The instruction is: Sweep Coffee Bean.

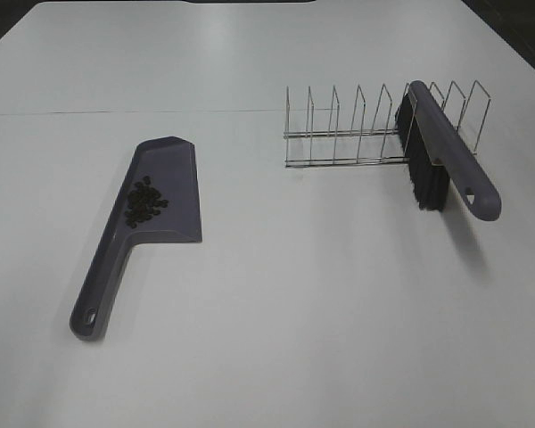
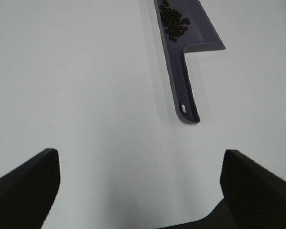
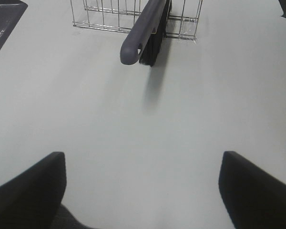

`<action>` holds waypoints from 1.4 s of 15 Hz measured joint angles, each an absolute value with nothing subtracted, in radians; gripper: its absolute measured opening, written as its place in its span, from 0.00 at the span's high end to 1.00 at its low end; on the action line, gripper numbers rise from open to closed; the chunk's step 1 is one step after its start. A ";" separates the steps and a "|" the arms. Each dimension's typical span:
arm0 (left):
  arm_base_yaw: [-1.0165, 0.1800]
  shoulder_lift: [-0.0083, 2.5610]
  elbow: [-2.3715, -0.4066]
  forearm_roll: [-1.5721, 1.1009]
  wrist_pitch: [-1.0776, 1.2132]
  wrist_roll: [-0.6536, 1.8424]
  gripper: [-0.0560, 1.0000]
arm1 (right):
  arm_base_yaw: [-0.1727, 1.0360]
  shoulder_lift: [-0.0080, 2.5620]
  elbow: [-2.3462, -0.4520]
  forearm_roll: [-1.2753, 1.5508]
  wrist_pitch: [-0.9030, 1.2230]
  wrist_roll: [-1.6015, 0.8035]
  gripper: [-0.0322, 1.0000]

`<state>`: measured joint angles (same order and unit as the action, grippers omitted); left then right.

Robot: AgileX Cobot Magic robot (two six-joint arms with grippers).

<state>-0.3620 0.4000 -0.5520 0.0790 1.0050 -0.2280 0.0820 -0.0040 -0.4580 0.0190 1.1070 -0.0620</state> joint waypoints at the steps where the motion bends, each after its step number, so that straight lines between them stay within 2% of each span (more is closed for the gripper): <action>1: -0.362 0.364 -0.551 0.079 1.005 -0.228 0.15 | 0.082 -0.004 -0.458 0.019 1.107 -0.062 0.23; 4: -0.362 0.245 -0.537 0.096 1.079 -0.229 0.15 | 0.082 -0.004 -0.458 0.018 1.107 -0.062 0.23; 11: -0.362 0.009 -0.528 0.160 1.092 -0.258 0.15 | 0.082 -0.004 -0.458 0.018 1.107 -0.062 0.23; 21: -0.362 -0.007 -0.522 0.185 1.091 -0.232 0.15 | 0.082 -0.004 -0.458 0.019 1.107 -0.062 0.23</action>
<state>-0.3620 -0.0070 -0.5220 0.1850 1.0910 -0.2320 0.0820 -0.0040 -0.4580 0.0190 1.1070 -0.0620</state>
